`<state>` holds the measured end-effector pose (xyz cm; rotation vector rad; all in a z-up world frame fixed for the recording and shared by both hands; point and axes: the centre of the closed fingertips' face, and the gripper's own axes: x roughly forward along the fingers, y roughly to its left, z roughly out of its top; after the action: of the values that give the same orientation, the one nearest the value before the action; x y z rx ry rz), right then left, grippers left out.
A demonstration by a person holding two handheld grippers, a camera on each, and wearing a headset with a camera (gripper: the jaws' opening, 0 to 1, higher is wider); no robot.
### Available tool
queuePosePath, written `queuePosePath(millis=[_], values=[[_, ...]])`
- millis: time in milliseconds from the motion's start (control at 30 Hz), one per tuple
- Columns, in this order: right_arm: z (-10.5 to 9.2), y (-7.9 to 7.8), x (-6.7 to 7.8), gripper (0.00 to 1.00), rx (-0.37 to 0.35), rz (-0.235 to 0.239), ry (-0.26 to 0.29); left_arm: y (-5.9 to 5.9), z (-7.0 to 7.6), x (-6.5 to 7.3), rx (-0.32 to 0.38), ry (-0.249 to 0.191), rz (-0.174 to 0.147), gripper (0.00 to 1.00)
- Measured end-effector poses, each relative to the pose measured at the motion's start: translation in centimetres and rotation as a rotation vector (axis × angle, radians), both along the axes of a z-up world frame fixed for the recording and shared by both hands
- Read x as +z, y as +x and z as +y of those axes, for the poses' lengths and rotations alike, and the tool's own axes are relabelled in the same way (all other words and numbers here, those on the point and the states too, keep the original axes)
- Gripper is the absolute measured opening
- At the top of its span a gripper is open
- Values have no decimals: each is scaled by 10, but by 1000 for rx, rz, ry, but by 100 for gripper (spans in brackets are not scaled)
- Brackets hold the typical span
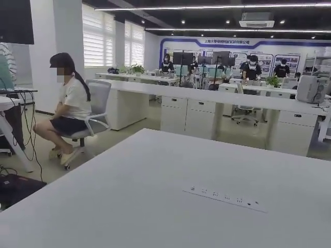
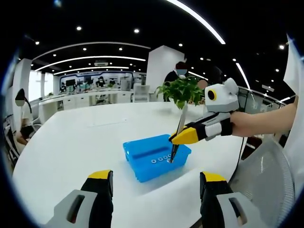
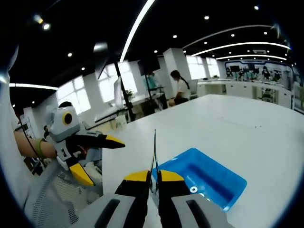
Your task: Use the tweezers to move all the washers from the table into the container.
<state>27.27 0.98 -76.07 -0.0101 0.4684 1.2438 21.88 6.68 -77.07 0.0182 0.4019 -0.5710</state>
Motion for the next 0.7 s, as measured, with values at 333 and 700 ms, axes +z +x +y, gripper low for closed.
queuePosePath(millis=[333, 700], values=[[3, 23, 12, 3, -35, 1, 33, -1, -2, 0, -6, -7, 8, 75], [4, 53, -4, 3, -92, 6, -6, -2, -3, 3, -15, -17, 2, 75]])
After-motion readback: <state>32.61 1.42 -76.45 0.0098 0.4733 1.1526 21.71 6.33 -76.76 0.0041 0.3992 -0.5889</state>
